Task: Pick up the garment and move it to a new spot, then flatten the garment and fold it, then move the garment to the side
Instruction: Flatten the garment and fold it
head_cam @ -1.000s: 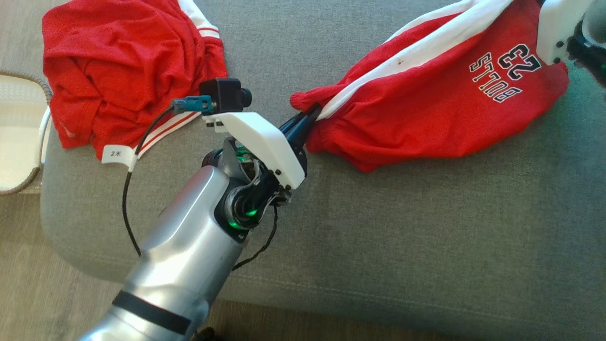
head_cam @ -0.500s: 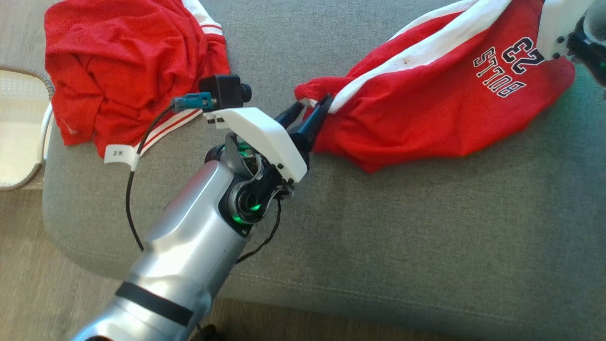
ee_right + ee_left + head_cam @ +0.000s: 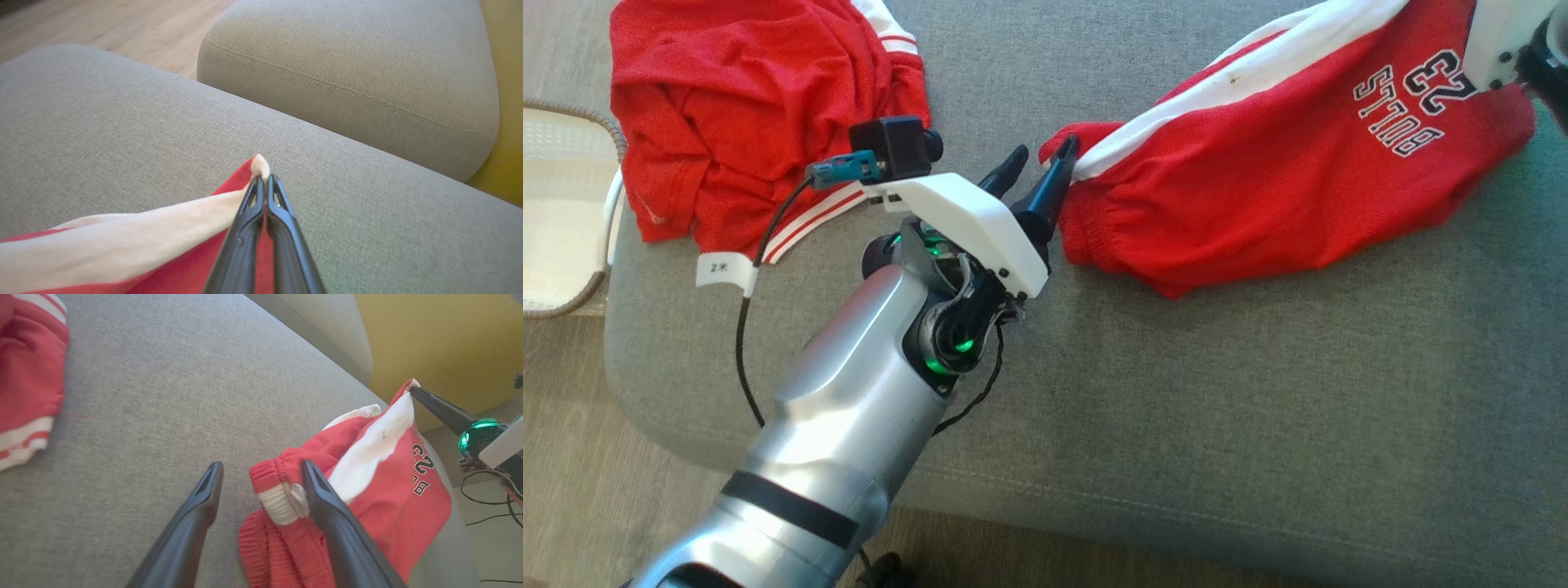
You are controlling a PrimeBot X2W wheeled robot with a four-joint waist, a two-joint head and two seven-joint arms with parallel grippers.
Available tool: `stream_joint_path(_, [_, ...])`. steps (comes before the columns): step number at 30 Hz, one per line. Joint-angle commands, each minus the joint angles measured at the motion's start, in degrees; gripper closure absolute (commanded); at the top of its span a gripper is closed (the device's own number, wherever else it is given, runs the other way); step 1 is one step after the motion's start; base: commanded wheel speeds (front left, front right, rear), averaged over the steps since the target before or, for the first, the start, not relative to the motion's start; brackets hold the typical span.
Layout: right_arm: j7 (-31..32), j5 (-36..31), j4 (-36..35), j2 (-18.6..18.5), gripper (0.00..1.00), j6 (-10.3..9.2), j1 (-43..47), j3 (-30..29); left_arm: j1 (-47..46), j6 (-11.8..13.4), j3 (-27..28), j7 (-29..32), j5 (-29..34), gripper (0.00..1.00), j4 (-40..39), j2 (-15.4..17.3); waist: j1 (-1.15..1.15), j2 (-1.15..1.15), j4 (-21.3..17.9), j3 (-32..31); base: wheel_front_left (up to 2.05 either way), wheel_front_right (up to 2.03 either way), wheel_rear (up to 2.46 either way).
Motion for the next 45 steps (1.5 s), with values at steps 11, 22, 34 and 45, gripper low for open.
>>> stream_joint_path(11, [-0.44,1.76,2.28,1.71,0.0,-0.03,-1.23,1.74,-3.05,0.92,0.91,-3.51,-0.11,0.0,1.99,0.98,0.0,0.0,0.34,0.13,0.0,0.0,0.0])
stream_joint_path(22, [-5.33,1.62,7.11,2.12,0.0,-0.03,0.8,0.28,-3.92,2.31,-0.67,-14.29,6.9,0.0,4.37,2.31,0.0,0.0,-2.06,-5.37,0.0,0.0,0.0])
stream_joint_path(34, [-16.22,-1.13,-4.74,2.36,0.0,-0.03,14.37,-6.3,9.18,8.1,8.59,-16.69,22.75,0.0,-6.48,7.37,0.0,0.0,-8.79,-18.14,0.0,0.0,0.0])
stream_joint_path(45, [-16.25,-20.35,-32.98,8.89,0.0,-0.03,44.32,-30.72,30.18,10.71,15.79,-16.7,38.38,0.0,-15.83,9.53,0.0,0.0,-14.64,-26.17,0.0,0.0,0.0])
